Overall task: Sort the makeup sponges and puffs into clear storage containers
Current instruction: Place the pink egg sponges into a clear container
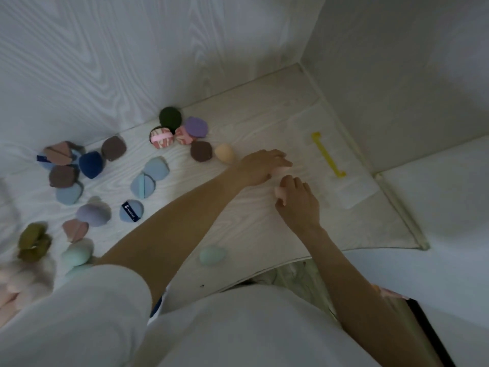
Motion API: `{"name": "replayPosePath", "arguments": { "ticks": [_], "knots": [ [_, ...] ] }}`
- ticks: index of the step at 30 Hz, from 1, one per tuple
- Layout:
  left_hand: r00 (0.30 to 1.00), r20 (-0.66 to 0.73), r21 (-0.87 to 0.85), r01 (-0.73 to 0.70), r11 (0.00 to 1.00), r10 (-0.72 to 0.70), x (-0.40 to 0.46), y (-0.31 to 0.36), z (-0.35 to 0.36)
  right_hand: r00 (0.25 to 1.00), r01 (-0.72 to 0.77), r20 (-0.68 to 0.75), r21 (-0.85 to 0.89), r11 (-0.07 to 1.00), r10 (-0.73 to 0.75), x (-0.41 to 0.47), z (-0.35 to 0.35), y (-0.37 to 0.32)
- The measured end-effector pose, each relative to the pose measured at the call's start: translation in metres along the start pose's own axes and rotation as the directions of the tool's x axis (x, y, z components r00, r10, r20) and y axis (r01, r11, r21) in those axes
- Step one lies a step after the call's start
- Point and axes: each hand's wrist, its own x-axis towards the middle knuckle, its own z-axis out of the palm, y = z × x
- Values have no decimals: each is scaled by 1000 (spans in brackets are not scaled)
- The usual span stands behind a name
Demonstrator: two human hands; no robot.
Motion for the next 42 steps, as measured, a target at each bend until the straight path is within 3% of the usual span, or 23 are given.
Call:
{"name": "replayPosePath", "arguments": {
  "ticks": [5, 8, 11, 15, 18, 20, 23, 26, 30, 32, 35, 36, 42],
  "knots": [
    [938, -307, -280, 72, 957, -160, -22, 2, 7, 996, -56, -62, 212, 976, 71, -7, -5, -3],
    [830, -470, -436, 78, 897, -301, -82, -12, 2, 994, 29, -106, 408, 913, 16, -9, -4, -33],
    [699, -553, -525, 131, 841, -454, -168, -24, 0, 991, 133, -82, 445, 886, -108, -11, 4, -78],
    [405, -610, -682, 168, 711, -681, -305, -42, 19, 935, 350, -90, 378, 857, -342, -24, 23, -161],
    [127, -538, -816, 168, 553, -833, -399, -56, 46, 891, 406, -54, 535, 741, -450, -43, 37, -227],
    [-21, -475, -869, 172, 464, -880, -454, -65, 62, 840, 471, -48, 561, 681, -541, -56, 50, -269],
    [-151, -461, -876, 235, 421, -875, -520, -77, 76, 744, 577, -85, 582, 573, -663, -77, 71, -331],
    [-200, -442, -887, 238, 395, -874, -556, -90, 82, 648, 662, -86, 554, 505, -757, -96, 86, -388],
    [-153, -472, -877, 179, 446, -868, -577, -107, 85, 489, 827, -91, 366, 427, -868, -107, 114, -450],
    [-142, -462, -886, 108, 451, -875, -582, -115, 87, 333, 939, -168, 147, 310, -928, -108, 130, -470],
    [-149, -478, -878, 99, 468, -866, -583, -122, 89, 28, 992, -257, -109, 57, -966, -104, 146, -484],
    [-147, -497, -867, 111, 485, -855, -583, -124, 91, -24, 990, -238, -142, 11, -971, -102, 147, -486],
    [-109, -558, -825, 177, 536, -823, -574, -130, 98, -68, 968, -113, -250, -37, -991, -98, 151, -481]
  ]
}}
